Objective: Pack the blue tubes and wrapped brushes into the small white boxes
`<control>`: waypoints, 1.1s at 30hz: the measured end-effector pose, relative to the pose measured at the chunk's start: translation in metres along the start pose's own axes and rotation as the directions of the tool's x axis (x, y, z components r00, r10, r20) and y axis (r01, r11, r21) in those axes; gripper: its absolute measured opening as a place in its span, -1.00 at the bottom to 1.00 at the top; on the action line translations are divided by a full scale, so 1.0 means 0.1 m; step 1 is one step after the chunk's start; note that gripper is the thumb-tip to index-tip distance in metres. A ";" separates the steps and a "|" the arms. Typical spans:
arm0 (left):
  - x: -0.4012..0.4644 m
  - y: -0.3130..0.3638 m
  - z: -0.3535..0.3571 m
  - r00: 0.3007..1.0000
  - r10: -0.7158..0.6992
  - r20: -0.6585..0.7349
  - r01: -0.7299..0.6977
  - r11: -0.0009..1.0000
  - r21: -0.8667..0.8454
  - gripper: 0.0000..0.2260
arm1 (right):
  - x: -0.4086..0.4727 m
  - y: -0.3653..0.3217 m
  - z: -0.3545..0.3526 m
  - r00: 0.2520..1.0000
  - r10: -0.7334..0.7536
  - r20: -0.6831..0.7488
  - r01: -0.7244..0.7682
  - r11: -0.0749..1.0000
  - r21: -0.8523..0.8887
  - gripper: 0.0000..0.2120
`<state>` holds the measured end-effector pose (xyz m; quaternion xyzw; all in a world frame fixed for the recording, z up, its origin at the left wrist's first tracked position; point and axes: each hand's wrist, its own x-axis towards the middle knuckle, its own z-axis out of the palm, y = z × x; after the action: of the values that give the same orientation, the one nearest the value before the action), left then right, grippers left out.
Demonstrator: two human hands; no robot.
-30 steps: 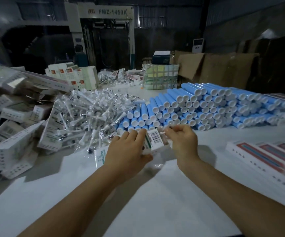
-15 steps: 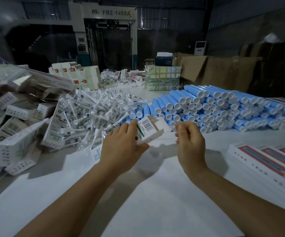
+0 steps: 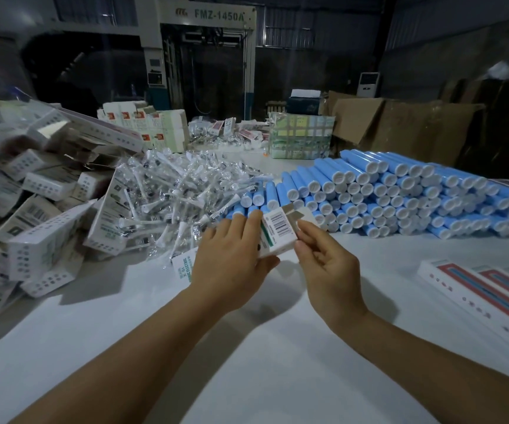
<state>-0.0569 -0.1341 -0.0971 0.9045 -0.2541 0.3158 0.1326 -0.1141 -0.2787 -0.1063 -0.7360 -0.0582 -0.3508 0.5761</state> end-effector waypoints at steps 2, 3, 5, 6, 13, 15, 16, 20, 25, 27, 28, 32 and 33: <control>-0.01 0.03 0.00 0.999 0.033 0.017 -0.034 0.998 0.045 -0.31 | 0.01 0.00 -0.01 0.999 0.043 -0.002 -0.044 0.999 -0.013 -0.64; -0.02 0.04 -0.01 0.999 0.043 0.025 -0.044 0.997 0.057 -0.31 | 0.03 -0.01 -0.01 0.998 0.060 0.001 -0.060 0.998 -0.031 -0.62; -0.03 0.08 -0.02 0.998 0.057 0.037 -0.059 0.996 0.073 -0.29 | 0.06 -0.02 -0.01 0.997 0.075 0.014 -0.074 0.995 -0.060 -0.53; -0.03 0.10 -0.02 0.997 0.066 0.041 -0.069 0.994 0.082 -0.29 | 0.07 -0.02 -0.01 0.996 0.082 0.024 -0.080 0.994 -0.069 -0.47; -0.04 0.12 -0.03 0.994 0.089 0.063 -0.095 0.990 0.102 -0.30 | 0.13 0.00 0.01 0.989 0.147 -0.004 -0.146 0.987 -0.069 -0.73; -0.04 0.13 -0.03 0.993 0.089 0.072 -0.095 0.991 0.090 -0.30 | 0.12 0.01 0.02 0.990 0.140 -0.009 -0.140 0.989 -0.042 -0.77; -0.04 0.13 -0.03 0.994 0.087 0.070 -0.093 0.991 0.093 -0.30 | 0.11 0.01 0.02 0.991 0.133 -0.009 -0.133 0.990 -0.040 -0.78; -0.05 0.15 -0.03 0.995 0.085 0.058 -0.092 0.988 0.123 -0.31 | 0.11 0.02 0.04 0.990 0.139 0.003 -0.139 0.990 -0.009 -0.79; -0.04 0.15 -0.01 0.996 0.065 0.056 -0.071 0.992 0.105 -0.30 | 0.13 0.00 0.05 0.993 0.107 0.043 -0.103 0.992 -0.076 -0.74; -0.02 0.14 -0.01 0.998 0.050 0.046 -0.054 0.995 0.085 -0.29 | 0.14 -0.03 0.03 0.999 0.018 0.041 -0.011 0.986 -0.169 -0.73; -0.01 0.14 -0.02 0.999 0.037 0.037 -0.040 0.997 0.065 -0.29 | 0.16 -0.04 0.02 0.999 -0.041 0.005 0.041 0.979 -0.201 -0.71; 0.03 0.09 -0.05 0.999 -0.046 0.005 0.046 0.998 -0.038 -0.29 | 0.25 -0.03 -0.06 0.953 0.182 -0.242 -0.168 0.983 0.074 -0.57; 0.03 0.09 -0.05 0.999 -0.046 0.005 0.046 0.998 -0.041 -0.29 | 0.26 -0.03 -0.06 0.927 0.350 -0.137 -0.307 0.915 0.261 -0.61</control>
<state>-0.0625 -0.1406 -0.0907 0.9079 -0.2397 0.3054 0.1580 -0.0992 -0.2911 -0.0879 -0.6270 0.0782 -0.3046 0.7128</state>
